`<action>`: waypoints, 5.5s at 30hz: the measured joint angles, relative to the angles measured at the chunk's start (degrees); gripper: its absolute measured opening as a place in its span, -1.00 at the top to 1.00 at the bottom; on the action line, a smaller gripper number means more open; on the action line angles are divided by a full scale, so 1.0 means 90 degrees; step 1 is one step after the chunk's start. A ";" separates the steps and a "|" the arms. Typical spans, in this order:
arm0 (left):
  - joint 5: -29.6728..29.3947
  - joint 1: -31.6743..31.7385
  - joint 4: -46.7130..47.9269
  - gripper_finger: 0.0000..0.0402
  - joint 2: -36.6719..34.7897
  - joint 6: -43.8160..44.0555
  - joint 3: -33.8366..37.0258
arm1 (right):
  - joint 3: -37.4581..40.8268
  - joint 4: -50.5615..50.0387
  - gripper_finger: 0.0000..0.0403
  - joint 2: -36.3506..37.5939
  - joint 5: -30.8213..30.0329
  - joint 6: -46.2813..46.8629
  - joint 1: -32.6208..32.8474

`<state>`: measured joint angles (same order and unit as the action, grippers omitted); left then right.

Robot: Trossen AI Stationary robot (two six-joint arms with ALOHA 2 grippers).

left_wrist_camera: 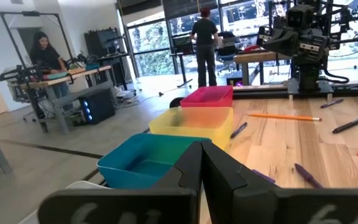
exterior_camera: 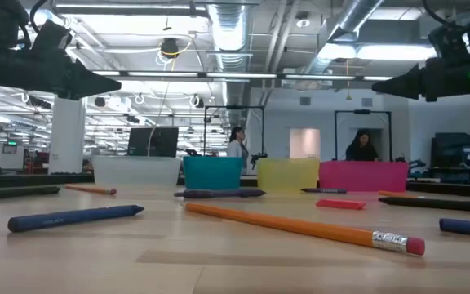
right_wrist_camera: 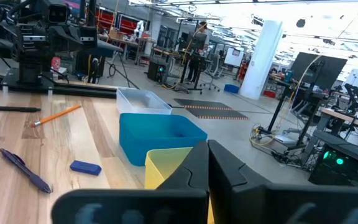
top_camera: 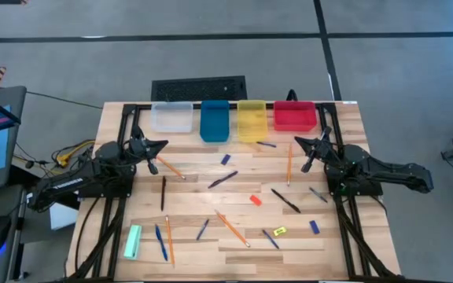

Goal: Sort crayons/erasers/pens/pencils in bins

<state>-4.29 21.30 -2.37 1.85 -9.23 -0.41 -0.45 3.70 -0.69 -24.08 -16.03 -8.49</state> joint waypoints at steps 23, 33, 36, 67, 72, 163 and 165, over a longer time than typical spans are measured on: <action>0.0263 -0.0001 -0.0534 1.00 0.0005 0.1783 -0.0100 | -0.0002 0.0000 0.92 0.0000 0.0000 0.0000 -0.0002; -0.0100 0.0000 -0.0461 1.00 0.0005 0.1832 -0.0112 | -0.0001 0.0000 0.91 0.0000 0.0000 0.0000 0.0000; -0.0334 -0.0002 -0.0461 1.00 0.0005 0.1884 -0.0116 | 0.0000 0.0000 0.92 -0.0002 0.0000 0.0000 -0.0002; -0.0870 0.0000 0.0206 1.00 0.0005 0.2656 -0.0126 | 0.0000 0.0000 0.92 -0.0002 0.0000 0.0001 -0.0002; -0.0454 0.0002 0.0136 1.00 0.0002 0.2542 -0.0127 | -0.0001 0.0000 0.92 -0.0002 0.0000 0.0001 -0.0001; -0.0379 -0.2374 0.3874 0.30 0.9160 -0.0876 -0.4461 | -0.0001 0.0000 0.92 -0.0002 0.0000 0.0002 -0.0001; -0.0403 -0.2304 0.4176 0.29 0.9245 -0.1045 -0.4657 | -0.0002 0.0000 0.91 0.0000 0.0000 0.0002 0.0000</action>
<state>-7.92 0.56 35.21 85.05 -18.64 -42.32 -0.47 3.70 -0.69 -24.08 -16.01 -8.49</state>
